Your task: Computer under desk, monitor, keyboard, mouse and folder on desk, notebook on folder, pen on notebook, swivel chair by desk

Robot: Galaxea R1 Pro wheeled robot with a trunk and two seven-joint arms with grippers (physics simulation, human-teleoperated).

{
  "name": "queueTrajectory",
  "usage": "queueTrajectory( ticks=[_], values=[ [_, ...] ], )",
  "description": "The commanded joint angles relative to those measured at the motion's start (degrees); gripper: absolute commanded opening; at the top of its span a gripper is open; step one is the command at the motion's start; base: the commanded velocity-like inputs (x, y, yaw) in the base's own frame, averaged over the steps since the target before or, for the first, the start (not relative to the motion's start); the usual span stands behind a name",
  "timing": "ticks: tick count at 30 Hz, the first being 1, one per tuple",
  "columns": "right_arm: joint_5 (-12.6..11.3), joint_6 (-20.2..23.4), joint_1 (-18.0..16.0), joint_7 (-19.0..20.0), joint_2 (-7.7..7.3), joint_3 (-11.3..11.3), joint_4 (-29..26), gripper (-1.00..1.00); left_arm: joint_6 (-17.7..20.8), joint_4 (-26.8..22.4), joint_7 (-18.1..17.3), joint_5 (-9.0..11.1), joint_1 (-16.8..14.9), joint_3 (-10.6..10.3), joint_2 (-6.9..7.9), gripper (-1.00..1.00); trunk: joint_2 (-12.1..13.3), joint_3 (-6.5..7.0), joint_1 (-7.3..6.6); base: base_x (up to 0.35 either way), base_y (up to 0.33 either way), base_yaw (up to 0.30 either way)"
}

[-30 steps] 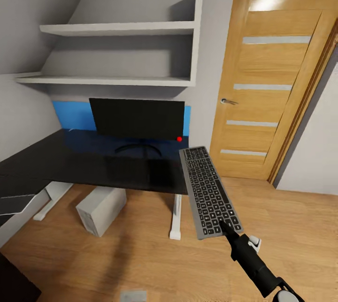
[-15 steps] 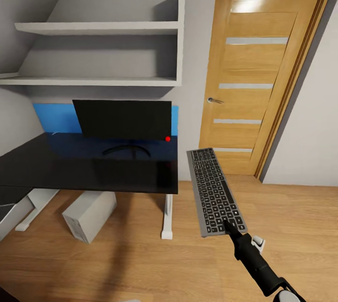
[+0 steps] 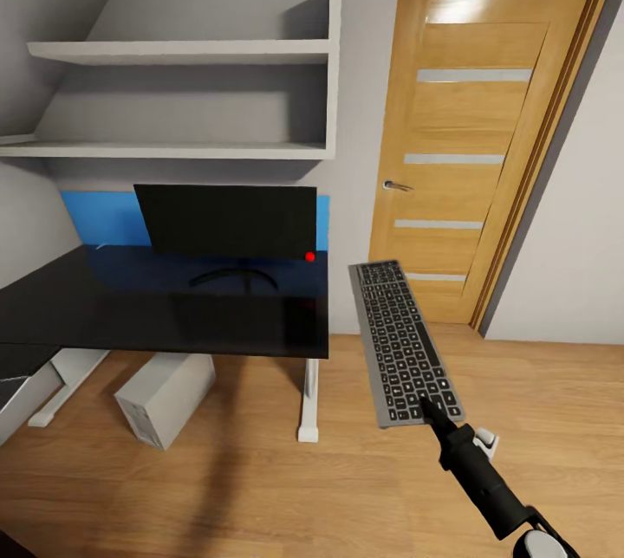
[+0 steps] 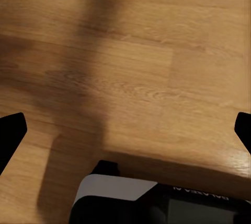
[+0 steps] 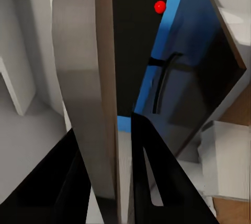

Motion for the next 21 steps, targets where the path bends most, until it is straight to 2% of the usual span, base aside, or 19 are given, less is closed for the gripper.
queueTrajectory(
  ticks=[1,7,18,21],
  values=[
    [-0.4,0.5,0.0,-0.1,-0.33,-0.1,-0.1,-1.0,0.3,0.0,0.4,0.2,-0.1,-0.2,0.01,1.0,0.0,-0.07,0.01,0.0,0.0,0.0],
    [-0.5,0.4,-0.1,-0.1,-2.23,-0.3,-0.2,-1.0,0.3,0.1,0.4,0.2,-0.1,-0.2,-0.07,1.0,0.0,-0.07,0.01,0.0,0.0,0.0],
    [-0.8,0.0,-0.1,-0.4,-2.21,-0.3,-0.1,-1.0,0.3,0.2,0.4,0.3,-0.1,-0.2,-0.07,1.0,0.0,-0.07,0.01,0.0,0.0,0.0],
    [-0.7,0.0,-0.1,-0.4,-2.2,-0.5,0.2,-1.0,-0.3,0.2,0.4,0.3,-0.1,-0.2,-0.02,1.0,0.0,-0.07,0.01,0.0,0.0,-0.128]
  ],
)
